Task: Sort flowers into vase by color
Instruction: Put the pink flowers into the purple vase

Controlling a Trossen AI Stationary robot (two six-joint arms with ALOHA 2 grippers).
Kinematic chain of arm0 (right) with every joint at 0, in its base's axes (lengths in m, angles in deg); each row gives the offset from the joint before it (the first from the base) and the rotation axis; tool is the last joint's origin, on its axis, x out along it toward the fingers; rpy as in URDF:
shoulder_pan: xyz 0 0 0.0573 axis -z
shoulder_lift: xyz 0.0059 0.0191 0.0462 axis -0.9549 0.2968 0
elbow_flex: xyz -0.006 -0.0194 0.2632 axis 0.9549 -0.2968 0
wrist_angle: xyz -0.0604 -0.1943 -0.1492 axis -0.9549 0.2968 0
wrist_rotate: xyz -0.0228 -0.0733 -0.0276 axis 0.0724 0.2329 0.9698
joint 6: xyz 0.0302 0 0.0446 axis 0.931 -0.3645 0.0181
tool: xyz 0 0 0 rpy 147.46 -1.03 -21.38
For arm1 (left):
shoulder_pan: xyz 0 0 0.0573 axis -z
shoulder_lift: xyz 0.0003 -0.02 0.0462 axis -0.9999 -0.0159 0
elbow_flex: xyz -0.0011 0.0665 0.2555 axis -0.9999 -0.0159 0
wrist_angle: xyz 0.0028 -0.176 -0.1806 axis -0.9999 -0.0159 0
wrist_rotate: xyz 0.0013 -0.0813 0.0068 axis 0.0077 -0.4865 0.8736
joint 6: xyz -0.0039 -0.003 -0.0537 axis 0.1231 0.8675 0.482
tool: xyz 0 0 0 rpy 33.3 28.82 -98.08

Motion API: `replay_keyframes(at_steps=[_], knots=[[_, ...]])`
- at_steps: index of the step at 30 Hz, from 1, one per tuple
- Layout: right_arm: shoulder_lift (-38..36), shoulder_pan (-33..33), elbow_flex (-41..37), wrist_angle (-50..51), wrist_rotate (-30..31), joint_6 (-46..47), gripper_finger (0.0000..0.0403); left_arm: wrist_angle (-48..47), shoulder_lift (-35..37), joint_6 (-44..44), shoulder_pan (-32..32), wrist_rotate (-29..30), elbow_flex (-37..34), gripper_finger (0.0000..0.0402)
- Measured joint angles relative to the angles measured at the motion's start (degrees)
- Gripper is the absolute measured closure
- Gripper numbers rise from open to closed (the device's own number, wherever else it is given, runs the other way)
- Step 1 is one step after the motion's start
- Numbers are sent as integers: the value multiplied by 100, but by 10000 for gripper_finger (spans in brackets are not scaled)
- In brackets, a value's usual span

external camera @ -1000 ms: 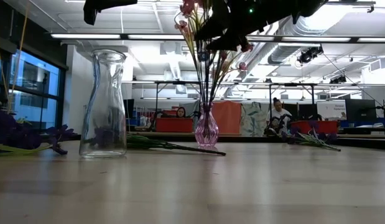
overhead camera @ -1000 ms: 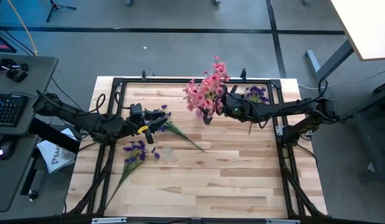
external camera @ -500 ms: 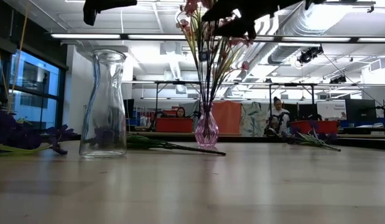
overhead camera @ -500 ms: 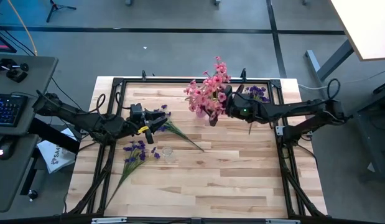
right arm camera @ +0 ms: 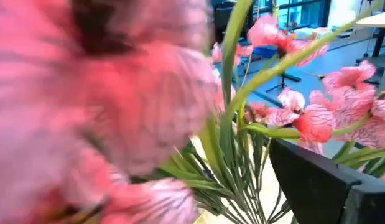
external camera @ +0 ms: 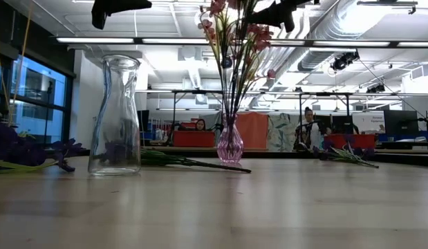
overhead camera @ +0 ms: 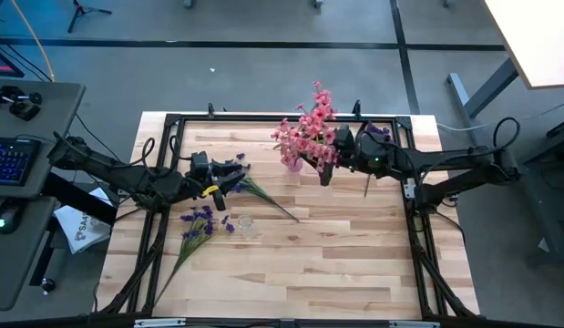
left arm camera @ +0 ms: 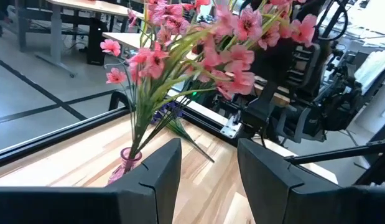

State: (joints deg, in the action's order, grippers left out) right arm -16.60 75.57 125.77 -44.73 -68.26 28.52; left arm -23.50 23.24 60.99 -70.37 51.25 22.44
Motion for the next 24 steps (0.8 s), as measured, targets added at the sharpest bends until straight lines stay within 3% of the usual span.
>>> replay_keyframes(at_steps=[7,10,15,24], knots=[[-50,1,0,20,4,-4,169,-23,0,0,0,89,0,254],[-40,3,0,26,10,-4,234,-21,0,-2,-9,134,0,254],[30,22,0,51,216,-5,379,-20,0,2,-89,179,0,254],[276,134,5,63,323,309,397,-17,2,2,-120,179,0,254]])
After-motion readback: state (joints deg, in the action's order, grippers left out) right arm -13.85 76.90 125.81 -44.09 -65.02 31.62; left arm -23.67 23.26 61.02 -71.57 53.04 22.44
